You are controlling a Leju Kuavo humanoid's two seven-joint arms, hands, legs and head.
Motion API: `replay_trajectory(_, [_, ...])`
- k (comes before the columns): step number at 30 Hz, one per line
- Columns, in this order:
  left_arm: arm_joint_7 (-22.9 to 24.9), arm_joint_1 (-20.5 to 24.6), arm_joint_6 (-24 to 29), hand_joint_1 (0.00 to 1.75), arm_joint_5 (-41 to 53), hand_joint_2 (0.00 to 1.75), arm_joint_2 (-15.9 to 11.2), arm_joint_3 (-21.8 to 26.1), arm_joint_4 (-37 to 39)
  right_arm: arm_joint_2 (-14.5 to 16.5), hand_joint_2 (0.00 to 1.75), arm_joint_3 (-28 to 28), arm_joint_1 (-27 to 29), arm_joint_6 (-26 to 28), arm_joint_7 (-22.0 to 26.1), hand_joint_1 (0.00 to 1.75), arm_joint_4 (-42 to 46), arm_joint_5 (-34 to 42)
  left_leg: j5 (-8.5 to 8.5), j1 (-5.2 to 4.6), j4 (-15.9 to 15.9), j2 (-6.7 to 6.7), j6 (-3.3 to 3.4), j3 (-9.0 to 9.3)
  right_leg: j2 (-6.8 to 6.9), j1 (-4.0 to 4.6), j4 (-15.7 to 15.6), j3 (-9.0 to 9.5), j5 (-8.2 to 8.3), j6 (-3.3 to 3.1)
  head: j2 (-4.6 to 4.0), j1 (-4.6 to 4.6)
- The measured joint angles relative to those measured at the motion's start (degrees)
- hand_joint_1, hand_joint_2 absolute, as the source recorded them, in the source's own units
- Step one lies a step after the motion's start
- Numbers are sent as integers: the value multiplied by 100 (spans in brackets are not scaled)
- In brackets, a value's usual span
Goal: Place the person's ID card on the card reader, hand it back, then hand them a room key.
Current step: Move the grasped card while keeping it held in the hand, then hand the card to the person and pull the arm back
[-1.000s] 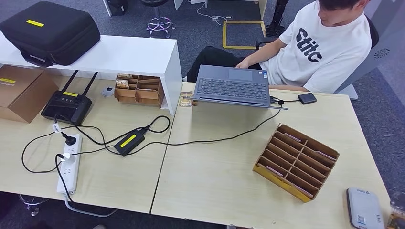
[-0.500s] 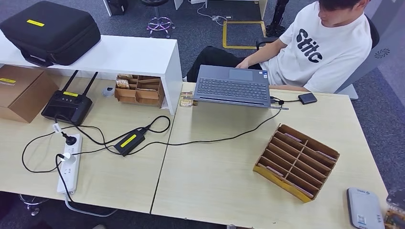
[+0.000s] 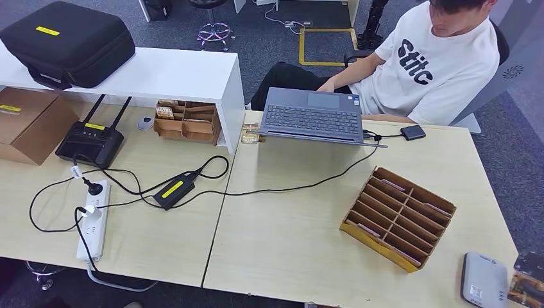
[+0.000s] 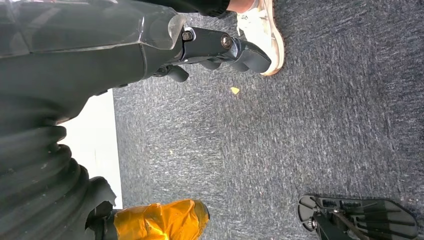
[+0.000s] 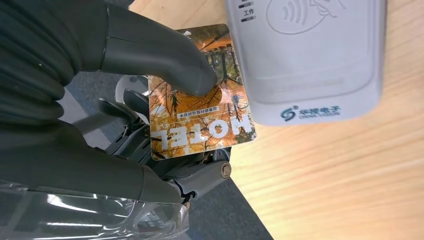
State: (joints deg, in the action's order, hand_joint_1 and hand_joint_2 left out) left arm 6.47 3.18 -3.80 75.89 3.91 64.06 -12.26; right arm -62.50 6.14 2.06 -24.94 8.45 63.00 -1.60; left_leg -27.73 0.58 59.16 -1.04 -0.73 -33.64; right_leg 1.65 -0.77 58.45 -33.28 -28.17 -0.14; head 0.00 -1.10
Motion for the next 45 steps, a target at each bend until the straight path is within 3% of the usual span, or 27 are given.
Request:
replay_trajectory(8, [-15,-1,17,0,-24,175,0,0,2,-137,175,-609,539,212,59,175,1136,-66,0,0,0,-1,0,0,-1,0,0,0,0,0,0,0])
replay_trajectory(12, [-15,0,22,0,-22,175,6,0,2,28,175,-701,362,440,372,175,1296,-437,0,3,-1,-8,-1,1,-8,3,1,0,0,0,0,1])
replay_trajectory(15, [-15,9,20,0,-2,175,23,0,2,478,175,-675,-125,765,670,175,1300,-805,0,3,-4,-29,-1,7,-26,4,4,1,1,-2,0,1])
replay_trajectory(20, [11,39,21,0,73,175,55,0,2,1507,175,-512,-1207,1547,797,175,1179,-1263,3,5,-5,-59,-5,18,-55,5,12,2,6,-8,0,-1])
replay_trajectory(32, [96,103,10,0,368,175,85,-98,2,3641,175,594,-4149,2973,-57,175,195,-2188,22,8,-6,-61,-21,16,-61,9,27,-9,16,-22,0,0])
replay_trajectory(38, [122,106,4,0,438,175,95,-164,2,4366,175,1064,-4918,3098,-256,175,-215,-2465,22,9,-6,-45,-21,9,-50,9,27,-10,15,-22,0,1])
replay_trajectory(45, [126,104,-8,0,490,175,113,-250,2,4924,175,1528,-5339,3170,-433,175,-659,-2823,22,8,-5,-36,-21,5,-40,8,25,-11,15,-21,0,1])
